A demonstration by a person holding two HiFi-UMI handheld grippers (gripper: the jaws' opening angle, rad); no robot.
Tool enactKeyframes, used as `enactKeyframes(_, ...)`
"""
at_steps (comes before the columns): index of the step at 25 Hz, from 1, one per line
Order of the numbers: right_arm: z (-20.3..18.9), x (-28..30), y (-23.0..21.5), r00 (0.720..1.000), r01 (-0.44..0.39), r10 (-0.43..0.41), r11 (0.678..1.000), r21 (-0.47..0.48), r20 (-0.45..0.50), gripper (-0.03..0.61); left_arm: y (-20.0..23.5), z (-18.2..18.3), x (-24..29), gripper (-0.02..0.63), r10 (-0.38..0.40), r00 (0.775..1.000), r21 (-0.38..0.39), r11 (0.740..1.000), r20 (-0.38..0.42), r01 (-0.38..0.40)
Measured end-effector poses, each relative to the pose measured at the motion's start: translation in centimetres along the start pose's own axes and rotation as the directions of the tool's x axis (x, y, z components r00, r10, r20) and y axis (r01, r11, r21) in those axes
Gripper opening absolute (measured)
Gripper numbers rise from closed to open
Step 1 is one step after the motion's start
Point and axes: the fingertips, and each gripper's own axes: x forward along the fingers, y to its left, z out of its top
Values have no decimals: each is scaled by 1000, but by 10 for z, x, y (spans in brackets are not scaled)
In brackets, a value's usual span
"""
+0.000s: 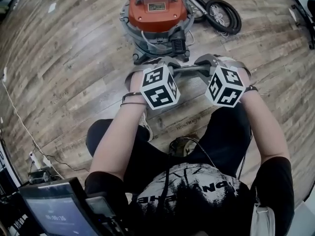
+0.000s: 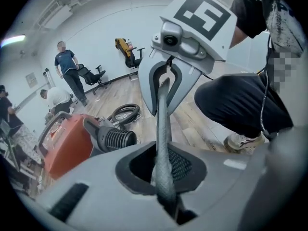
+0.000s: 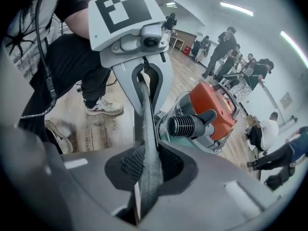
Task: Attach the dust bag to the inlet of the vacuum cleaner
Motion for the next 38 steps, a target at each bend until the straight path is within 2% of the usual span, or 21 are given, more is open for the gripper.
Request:
enactKeyframes(3,6,-2,-5,1000,-7,7,1000,-12,3,38,8,1,-10,31,22,1000,-2,1000,16,-22)
enactKeyframes(8,11,-7,-22,1000,25,-25,1000,-7,0,35,25,9,-21,37,107,994,-1,994,28,-107)
enactKeyframes(17,10,-1,-32,999,44,-44,999,21,-16,34,34,12,-31,43,132,988,-30,991,80,-130)
enactKeyframes(23,14,4,-36,996,69,-71,997,-28,-59,37,36,1,-27,31,123,992,-13,992,24,-123)
enactKeyframes(27,16,10,-40,995,71,-72,997,-25,-68,38,42,-7,-21,31,113,994,-43,993,11,-113)
enactKeyframes(38,10,30,-40,994,54,-55,999,-9,-93,38,50,-22,-5,34,84,995,-45,995,-51,-86)
